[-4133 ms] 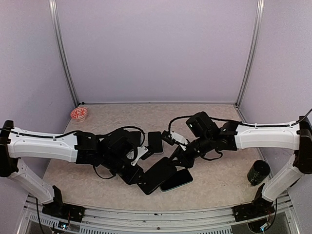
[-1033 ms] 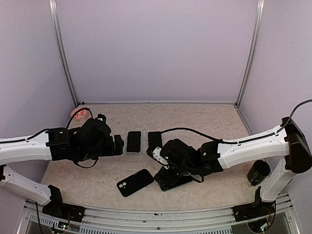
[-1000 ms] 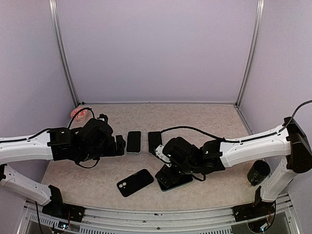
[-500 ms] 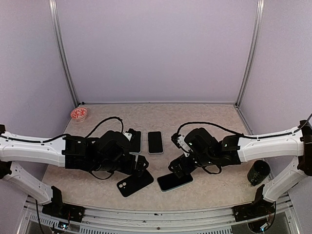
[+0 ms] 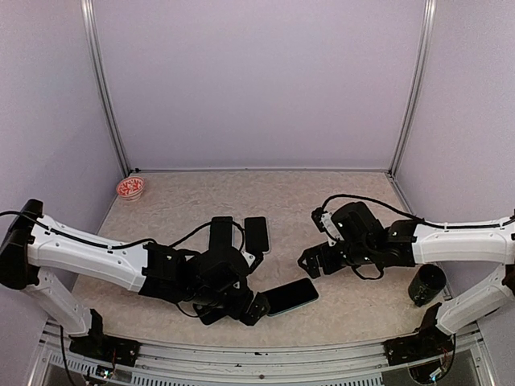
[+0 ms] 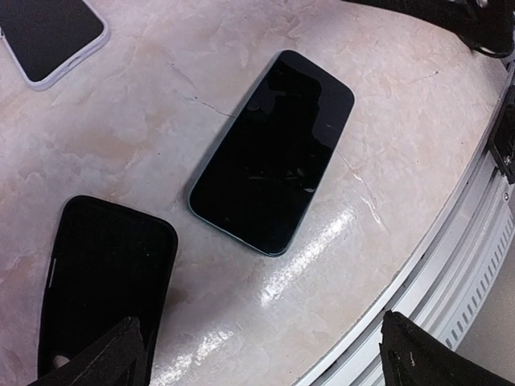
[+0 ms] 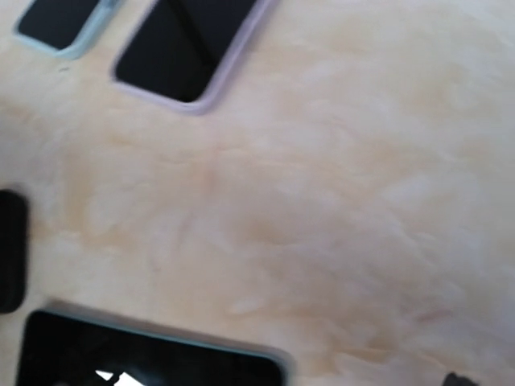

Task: Put the phone into the phone case
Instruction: Adjust the phone case at the center of the board, then pick up the phone from the center of the board.

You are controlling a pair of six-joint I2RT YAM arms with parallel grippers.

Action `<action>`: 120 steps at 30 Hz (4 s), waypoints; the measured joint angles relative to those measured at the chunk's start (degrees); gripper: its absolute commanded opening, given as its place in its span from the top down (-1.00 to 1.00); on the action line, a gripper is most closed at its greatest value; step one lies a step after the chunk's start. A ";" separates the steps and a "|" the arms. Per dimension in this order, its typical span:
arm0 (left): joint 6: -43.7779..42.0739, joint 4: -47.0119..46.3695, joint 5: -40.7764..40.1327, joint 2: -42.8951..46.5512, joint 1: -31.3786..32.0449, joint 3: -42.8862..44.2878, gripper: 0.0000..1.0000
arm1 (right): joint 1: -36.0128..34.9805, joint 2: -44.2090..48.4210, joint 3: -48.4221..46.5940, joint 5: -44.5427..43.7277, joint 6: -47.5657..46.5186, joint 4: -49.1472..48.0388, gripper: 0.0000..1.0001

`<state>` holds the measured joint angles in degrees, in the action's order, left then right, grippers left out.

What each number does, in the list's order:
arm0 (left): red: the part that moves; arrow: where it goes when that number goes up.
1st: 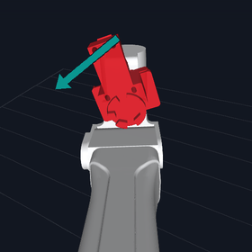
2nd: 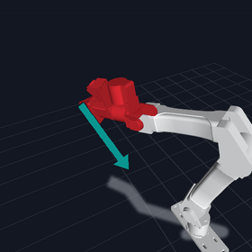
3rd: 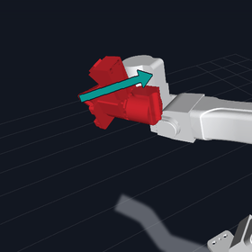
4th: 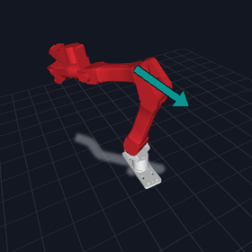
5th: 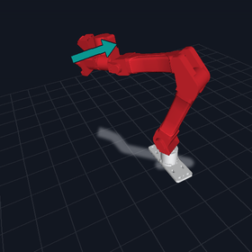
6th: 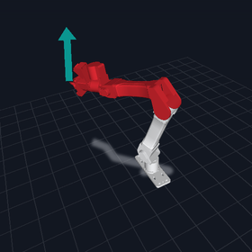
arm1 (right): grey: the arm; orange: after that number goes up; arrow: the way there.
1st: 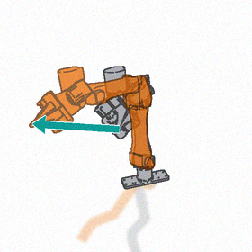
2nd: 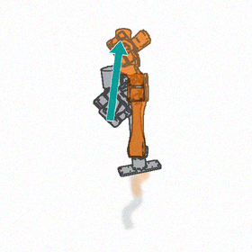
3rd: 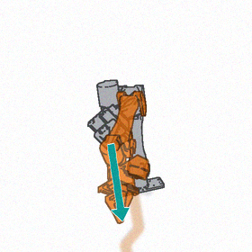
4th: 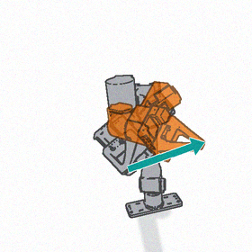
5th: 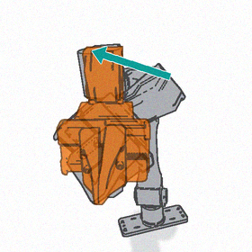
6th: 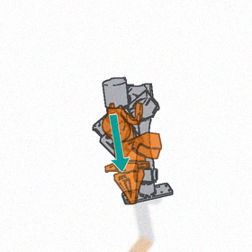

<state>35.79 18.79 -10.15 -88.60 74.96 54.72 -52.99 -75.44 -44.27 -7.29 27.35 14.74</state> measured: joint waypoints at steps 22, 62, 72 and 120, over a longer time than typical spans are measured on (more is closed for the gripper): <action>3.39 -2.49 4.52 -1.07 0.55 -0.02 -0.98 | 3.98 2.51 2.99 3.04 1.49 -1.40 -0.99; 10.78 28.39 -10.58 -0.07 3.91 -4.90 -0.98 | 6.40 2.56 3.26 6.03 -0.28 -5.05 -0.99; 11.58 28.59 -14.36 -3.15 3.89 -4.11 -0.98 | 6.51 2.93 4.61 6.64 -0.28 -5.97 -0.99; -21.51 13.07 -13.99 -5.07 4.11 13.03 -0.98 | 7.17 3.48 8.63 14.69 2.43 -4.55 -0.99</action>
<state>14.28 31.86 -24.14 -93.67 79.07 67.75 -45.82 -71.96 -35.64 7.40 29.78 10.20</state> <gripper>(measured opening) 0.988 0.994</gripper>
